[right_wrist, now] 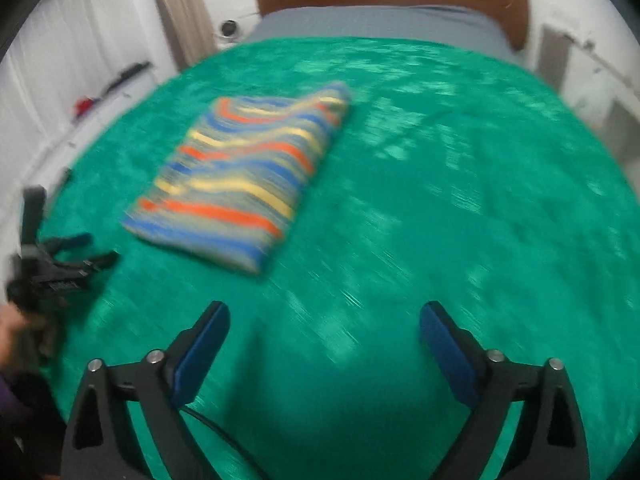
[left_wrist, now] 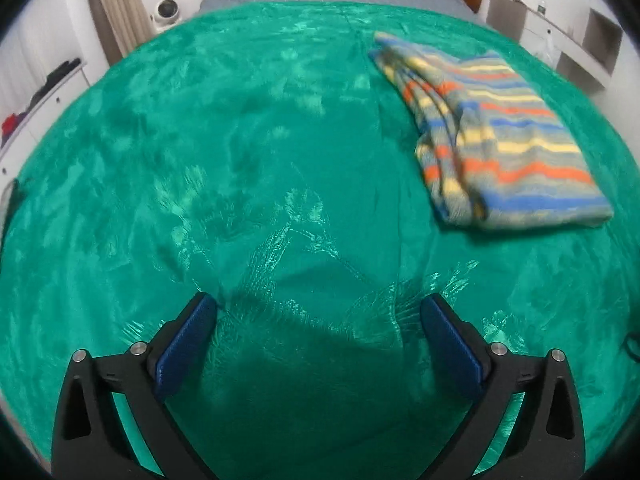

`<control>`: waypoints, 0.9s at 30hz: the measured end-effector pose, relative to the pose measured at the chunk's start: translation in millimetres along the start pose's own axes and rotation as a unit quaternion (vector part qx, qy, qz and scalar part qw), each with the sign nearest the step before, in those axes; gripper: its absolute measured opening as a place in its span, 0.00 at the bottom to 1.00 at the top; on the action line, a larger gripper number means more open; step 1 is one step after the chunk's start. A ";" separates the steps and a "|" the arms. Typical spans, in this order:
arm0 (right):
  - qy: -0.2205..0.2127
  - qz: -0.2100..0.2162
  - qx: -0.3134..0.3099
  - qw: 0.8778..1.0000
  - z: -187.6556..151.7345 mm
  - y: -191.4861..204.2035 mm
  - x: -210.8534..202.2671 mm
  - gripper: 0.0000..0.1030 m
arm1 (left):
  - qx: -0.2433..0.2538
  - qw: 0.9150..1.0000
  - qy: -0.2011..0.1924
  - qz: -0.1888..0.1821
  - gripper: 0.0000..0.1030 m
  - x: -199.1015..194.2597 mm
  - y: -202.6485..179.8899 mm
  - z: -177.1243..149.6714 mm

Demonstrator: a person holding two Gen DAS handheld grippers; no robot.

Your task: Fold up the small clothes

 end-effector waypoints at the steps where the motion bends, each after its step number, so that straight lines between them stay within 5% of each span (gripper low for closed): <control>1: 0.003 -0.012 0.006 1.000 -7.7 -4.5 -0.2 0.97 | -0.002 1.000 -0.009 -0.001 1.00 0.2 -0.1 -0.9; 5: 0.040 -0.014 0.038 0.998 -30.8 -19.2 20.0 1.00 | -0.019 1.000 -0.013 -0.006 1.00 3.3 1.9 -1.5; 11: 0.024 -0.024 0.050 0.998 -36.7 -19.4 25.7 1.00 | -0.018 1.000 -0.018 -0.010 1.00 4.0 2.3 -4.0; 15: 0.069 -0.017 0.031 0.997 -29.9 -19.4 31.7 1.00 | -0.004 1.000 0.026 -0.009 0.98 -1.2 3.1 8.7; 18: 0.076 -0.019 0.033 0.996 -13.1 -26.6 16.5 0.99 | -0.003 0.999 -0.013 -0.052 0.98 -32.1 6.0 31.8; 20: 0.023 0.017 0.051 0.998 7.6 -34.9 -3.6 0.99 | 0.005 0.994 -0.029 -0.101 0.99 -43.3 -1.1 56.9; 23: -0.014 0.161 0.085 0.983 60.3 -41.7 -0.7 0.99 | 0.019 0.984 0.002 -0.174 0.99 -25.4 -23.4 101.1; 27: -0.003 0.237 0.100 0.966 116.4 -38.9 46.4 0.90 | -0.004 0.985 0.051 -0.167 0.99 29.9 -37.9 145.8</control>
Point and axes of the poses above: each gripper's, at about its wrist camera, not at the fingertips, and x roughly the way its jaws point, y to its left, z to its top, the point moved 2 cm from there along x, roughly the way its jaws point, and after that the axes turned 8 degrees about y, right-handed, at the moved point
